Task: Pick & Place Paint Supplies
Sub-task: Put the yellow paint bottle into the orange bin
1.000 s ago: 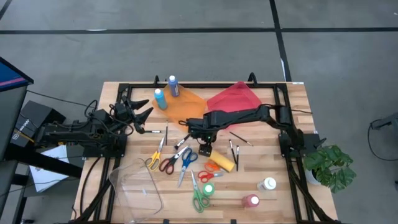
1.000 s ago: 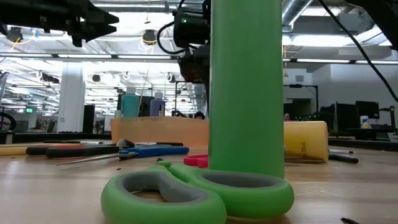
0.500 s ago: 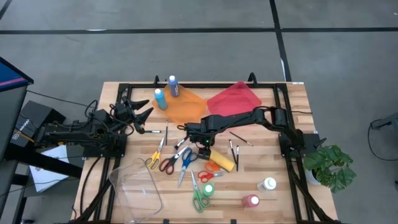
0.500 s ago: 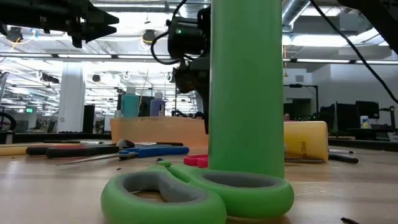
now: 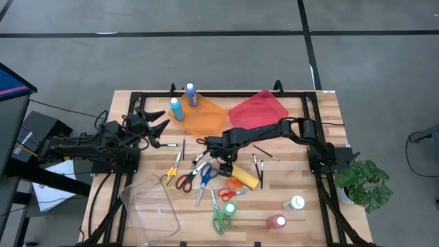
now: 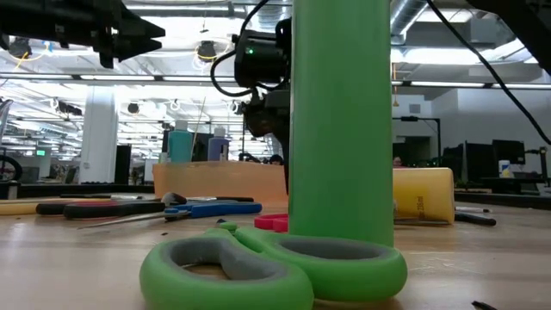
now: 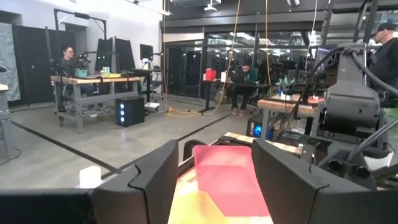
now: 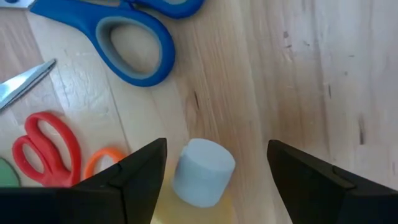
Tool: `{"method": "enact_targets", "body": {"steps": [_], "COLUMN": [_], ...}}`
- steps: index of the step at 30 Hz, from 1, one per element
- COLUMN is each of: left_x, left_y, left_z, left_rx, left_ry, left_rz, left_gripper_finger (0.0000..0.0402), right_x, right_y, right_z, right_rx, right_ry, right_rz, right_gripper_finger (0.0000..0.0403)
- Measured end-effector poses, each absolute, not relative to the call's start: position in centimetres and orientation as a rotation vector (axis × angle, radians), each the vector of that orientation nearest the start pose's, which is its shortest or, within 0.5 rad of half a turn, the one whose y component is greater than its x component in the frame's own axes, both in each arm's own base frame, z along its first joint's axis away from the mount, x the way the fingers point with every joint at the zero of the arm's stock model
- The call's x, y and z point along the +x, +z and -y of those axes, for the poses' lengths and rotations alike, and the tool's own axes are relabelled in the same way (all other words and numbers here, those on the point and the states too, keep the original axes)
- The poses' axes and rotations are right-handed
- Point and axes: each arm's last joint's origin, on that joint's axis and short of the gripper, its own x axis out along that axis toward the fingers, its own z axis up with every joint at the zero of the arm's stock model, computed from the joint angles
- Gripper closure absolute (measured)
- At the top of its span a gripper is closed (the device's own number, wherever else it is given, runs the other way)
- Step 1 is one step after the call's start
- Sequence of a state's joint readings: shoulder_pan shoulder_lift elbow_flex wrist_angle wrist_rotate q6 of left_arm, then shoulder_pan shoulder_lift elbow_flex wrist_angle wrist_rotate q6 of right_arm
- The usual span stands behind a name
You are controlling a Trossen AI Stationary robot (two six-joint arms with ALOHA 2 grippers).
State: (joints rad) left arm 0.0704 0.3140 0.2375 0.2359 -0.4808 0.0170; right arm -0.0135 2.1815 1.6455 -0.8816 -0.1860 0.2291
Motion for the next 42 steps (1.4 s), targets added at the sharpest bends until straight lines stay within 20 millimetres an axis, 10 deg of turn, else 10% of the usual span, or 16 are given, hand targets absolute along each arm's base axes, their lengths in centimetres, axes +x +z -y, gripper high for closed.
{"method": "enact_targets", "body": {"steps": [14, 31, 42], "left_x": [10.9, 10.9, 10.9], "left_y": [23.8, 23.8, 23.8], "left_z": [-2.1, -2.1, -2.1], "left_rx": [-0.061, -0.061, -0.060], "left_ry": [0.548, 0.549, 0.549], "left_rz": [0.140, 0.141, 0.132], "left_gripper_finger": [0.0202, 0.0202, 0.0202], "right_x": [42.7, 43.0, 42.5], "right_y": [15.1, 15.7, 21.8], "right_z": [0.0, 0.1, 0.5], "right_rx": [0.338, 0.352, 0.283], "right_ry": [-0.028, -0.042, -0.100], "right_rz": [-1.429, -1.383, -1.152], "right_gripper_finger": [0.0294, 0.0297, 0.0297]}}
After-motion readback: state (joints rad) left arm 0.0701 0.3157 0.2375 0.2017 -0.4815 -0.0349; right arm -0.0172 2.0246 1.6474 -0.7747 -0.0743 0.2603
